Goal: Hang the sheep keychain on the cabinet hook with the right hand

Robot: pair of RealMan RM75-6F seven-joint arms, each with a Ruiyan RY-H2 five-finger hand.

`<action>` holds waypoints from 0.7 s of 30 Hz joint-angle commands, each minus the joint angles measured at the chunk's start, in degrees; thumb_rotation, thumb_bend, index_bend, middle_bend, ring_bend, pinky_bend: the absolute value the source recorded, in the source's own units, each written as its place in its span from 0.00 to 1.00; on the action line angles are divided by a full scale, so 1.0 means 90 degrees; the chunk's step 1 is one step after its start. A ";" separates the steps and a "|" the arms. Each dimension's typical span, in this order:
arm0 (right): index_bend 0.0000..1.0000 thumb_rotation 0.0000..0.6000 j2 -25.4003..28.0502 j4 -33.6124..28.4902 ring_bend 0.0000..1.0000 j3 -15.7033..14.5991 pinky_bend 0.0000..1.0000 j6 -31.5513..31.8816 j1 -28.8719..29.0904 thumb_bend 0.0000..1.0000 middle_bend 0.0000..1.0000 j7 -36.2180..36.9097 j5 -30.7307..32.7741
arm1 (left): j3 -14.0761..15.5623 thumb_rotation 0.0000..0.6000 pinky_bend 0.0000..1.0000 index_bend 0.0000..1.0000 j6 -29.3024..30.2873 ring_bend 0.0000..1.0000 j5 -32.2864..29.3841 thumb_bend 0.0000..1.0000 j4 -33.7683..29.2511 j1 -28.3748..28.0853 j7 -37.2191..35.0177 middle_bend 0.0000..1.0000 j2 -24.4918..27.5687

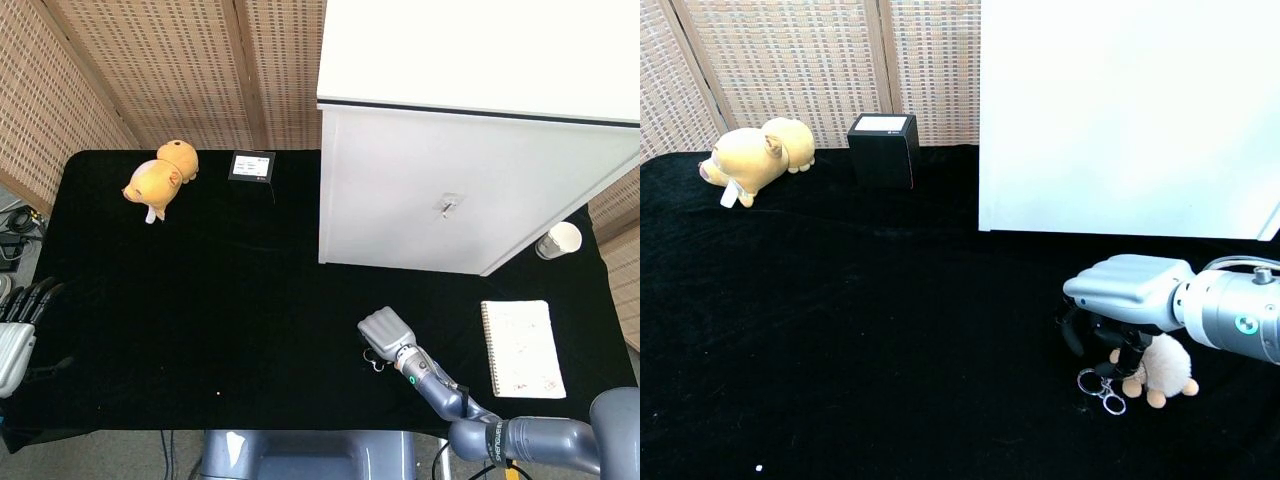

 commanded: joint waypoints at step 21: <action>0.56 1.00 -0.0523 0.0567 0.92 -0.0322 1.00 0.0221 0.0247 0.50 0.90 0.0085 -0.0151 | 0.0022 1.00 0.00 0.00 0.0000 0.00 0.0014 0.00 -0.0039 -0.0015 -0.0011 0.00 0.0023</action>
